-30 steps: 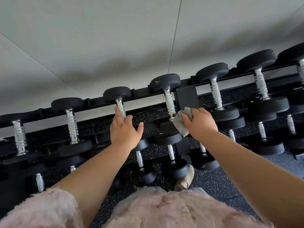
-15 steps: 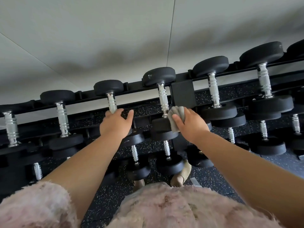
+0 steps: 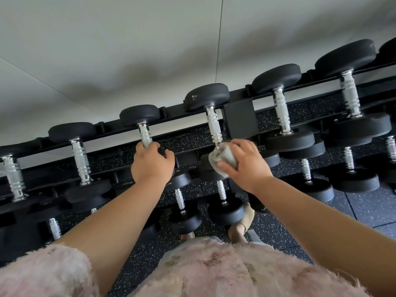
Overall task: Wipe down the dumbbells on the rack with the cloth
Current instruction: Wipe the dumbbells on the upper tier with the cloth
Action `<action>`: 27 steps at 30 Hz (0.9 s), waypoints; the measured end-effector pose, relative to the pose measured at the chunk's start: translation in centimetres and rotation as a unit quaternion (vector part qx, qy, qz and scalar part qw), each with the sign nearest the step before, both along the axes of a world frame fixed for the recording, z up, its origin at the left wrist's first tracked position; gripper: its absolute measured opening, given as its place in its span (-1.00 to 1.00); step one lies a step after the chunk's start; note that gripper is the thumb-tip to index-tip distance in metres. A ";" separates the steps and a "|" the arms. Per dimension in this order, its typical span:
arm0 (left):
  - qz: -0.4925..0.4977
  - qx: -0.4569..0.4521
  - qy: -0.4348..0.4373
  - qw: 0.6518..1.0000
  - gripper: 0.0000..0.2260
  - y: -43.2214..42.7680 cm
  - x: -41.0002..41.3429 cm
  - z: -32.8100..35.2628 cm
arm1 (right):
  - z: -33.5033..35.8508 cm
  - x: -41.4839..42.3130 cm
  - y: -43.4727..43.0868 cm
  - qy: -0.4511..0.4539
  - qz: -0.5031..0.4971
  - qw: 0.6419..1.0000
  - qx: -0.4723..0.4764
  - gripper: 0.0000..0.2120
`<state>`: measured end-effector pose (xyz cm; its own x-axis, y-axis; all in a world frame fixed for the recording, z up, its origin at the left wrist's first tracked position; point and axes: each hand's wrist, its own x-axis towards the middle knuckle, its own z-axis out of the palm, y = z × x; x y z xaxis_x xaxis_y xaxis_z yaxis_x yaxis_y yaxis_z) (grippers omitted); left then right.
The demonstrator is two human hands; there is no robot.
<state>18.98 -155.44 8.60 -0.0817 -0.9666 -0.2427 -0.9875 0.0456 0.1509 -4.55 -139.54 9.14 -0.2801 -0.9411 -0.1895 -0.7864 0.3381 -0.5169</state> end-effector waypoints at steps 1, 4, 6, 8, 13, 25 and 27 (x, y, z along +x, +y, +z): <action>0.002 0.000 -0.002 1.000 -0.61 0.0 0.0 -0.1 | -0.1 -0.4 0.1 -0.065 -0.055 0.996 0.021 -0.43; 0.003 -0.001 -0.005 1.000 -0.63 -0.1 0.1 -0.2 | -0.1 -0.1 -0.1 -0.166 -0.164 0.972 0.025 -0.47; 0.001 -0.002 -0.003 1.000 -0.64 0.0 0.2 -0.2 | 0.2 0.7 -0.2 -0.189 -0.207 0.960 0.022 -0.51; 0.000 -0.004 0.001 1.000 -0.65 0.0 0.2 -0.2 | 1.0 1.9 -0.4 -0.154 -0.196 0.968 0.012 -0.54; -0.002 -0.008 0.008 1.000 -0.67 0.0 0.2 -0.2 | 1.1 5.8 0.0 0.135 0.100 0.984 -0.067 -0.55; -0.005 -0.010 -0.002 1.000 -0.66 -0.1 0.3 -0.5 | 0.6 0.7 1.2 -0.149 -0.245 0.958 0.013 -0.56; -0.002 -0.013 -0.001 1.000 -0.67 -0.1 0.3 -0.5 | 1.1 1.4 0.9 -0.159 -0.201 0.966 -0.002 -0.59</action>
